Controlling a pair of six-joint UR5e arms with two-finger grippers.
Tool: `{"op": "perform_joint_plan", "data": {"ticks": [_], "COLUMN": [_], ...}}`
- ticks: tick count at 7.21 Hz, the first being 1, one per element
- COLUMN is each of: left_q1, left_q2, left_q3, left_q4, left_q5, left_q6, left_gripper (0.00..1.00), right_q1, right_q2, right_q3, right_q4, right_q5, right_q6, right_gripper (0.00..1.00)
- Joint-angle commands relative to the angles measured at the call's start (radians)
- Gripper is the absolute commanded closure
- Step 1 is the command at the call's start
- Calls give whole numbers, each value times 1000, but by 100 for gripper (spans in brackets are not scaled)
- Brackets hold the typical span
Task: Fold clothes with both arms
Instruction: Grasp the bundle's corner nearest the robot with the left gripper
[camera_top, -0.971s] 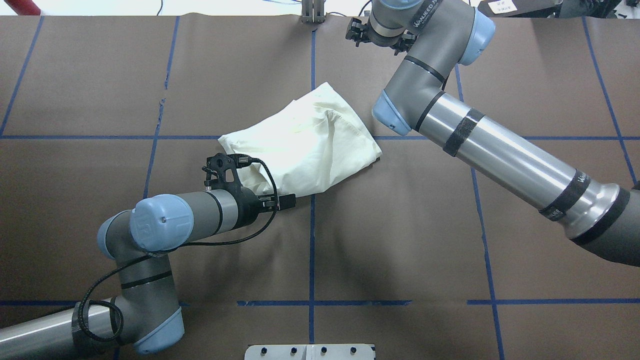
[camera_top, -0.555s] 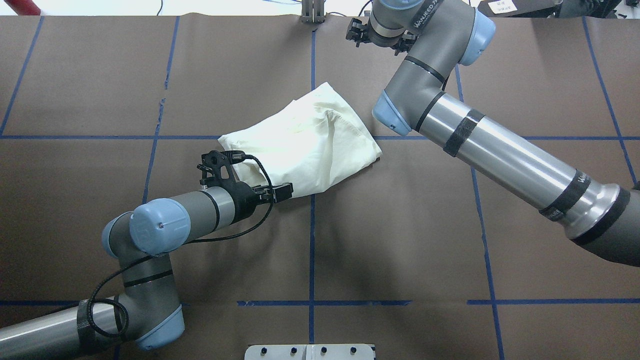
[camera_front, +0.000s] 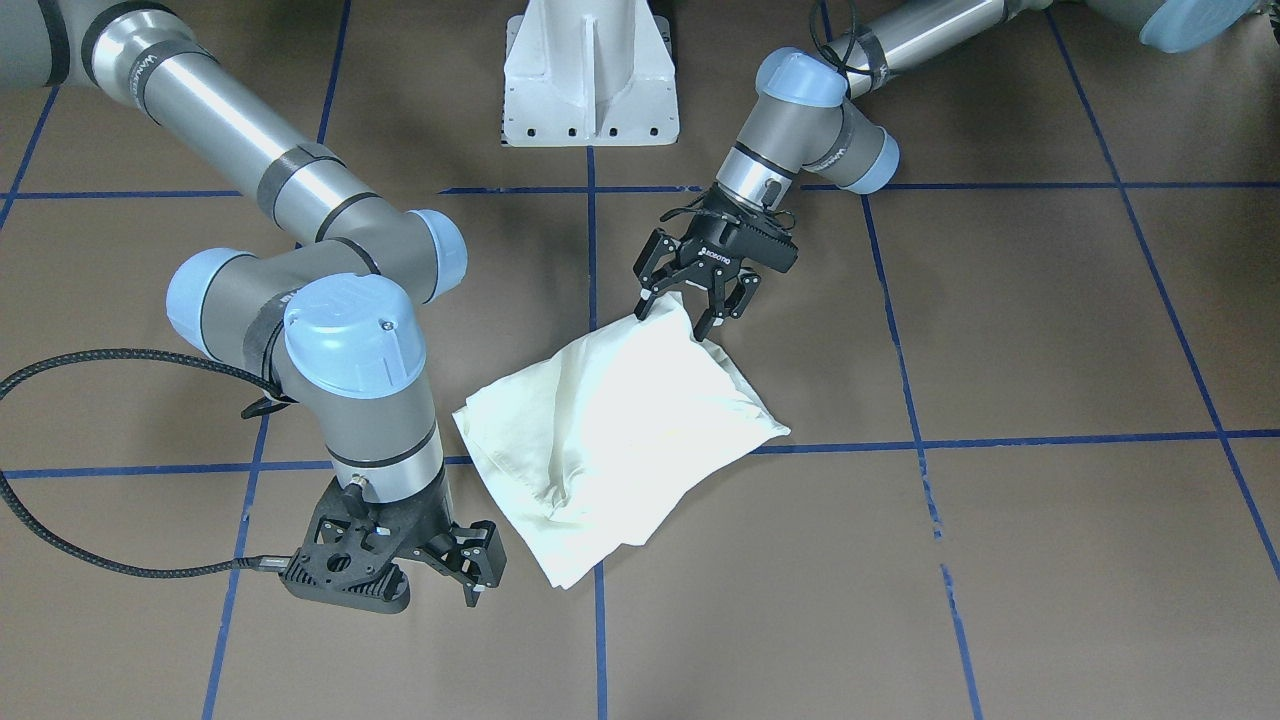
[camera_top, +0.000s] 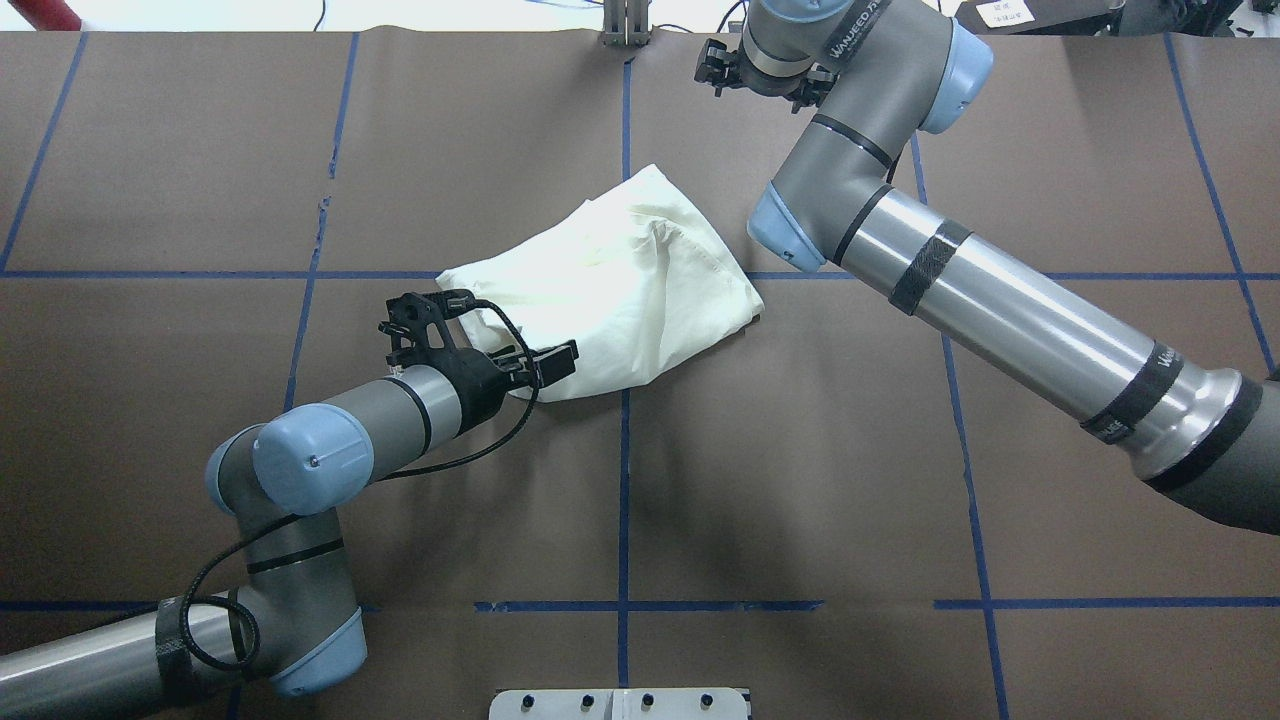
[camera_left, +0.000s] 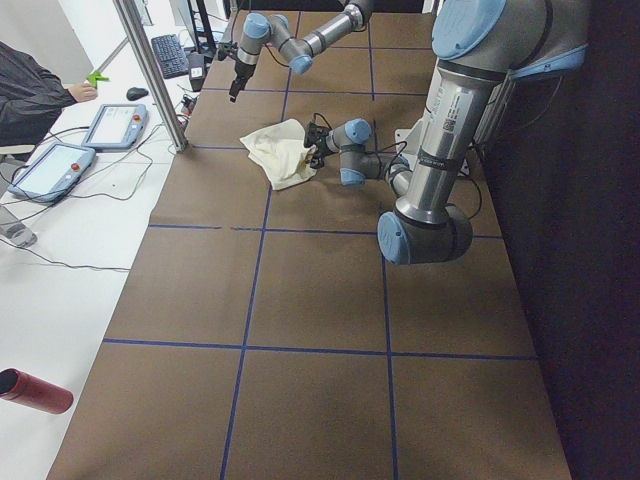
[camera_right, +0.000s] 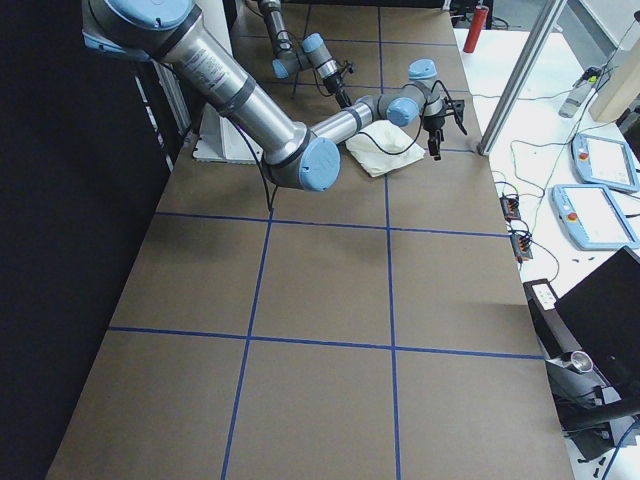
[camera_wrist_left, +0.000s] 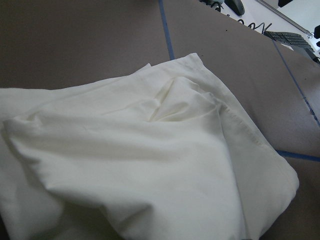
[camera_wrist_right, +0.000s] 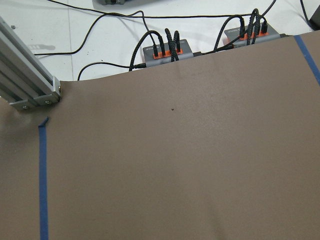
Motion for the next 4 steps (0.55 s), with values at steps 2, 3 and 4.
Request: {"op": "perform_joint_plan", "data": {"ticks": [2,3,4], "left_q1": [18,42,67], "left_q2": [1,1,1], "left_q3": [2,4,5], "left_q4": [-6,-5,-3], "left_q5": [53,61,79], "left_q6": [1,1,1], "left_gripper": [9,10,10], "right_q1": [0,0,0], "right_q2": [-4,-6,-7], "right_q3": [0,0,0], "right_q4": [1,1,3], "right_q5": [0,0,-2], "right_q6": [-2,-2,-5], "right_gripper": [0,0,0]}}
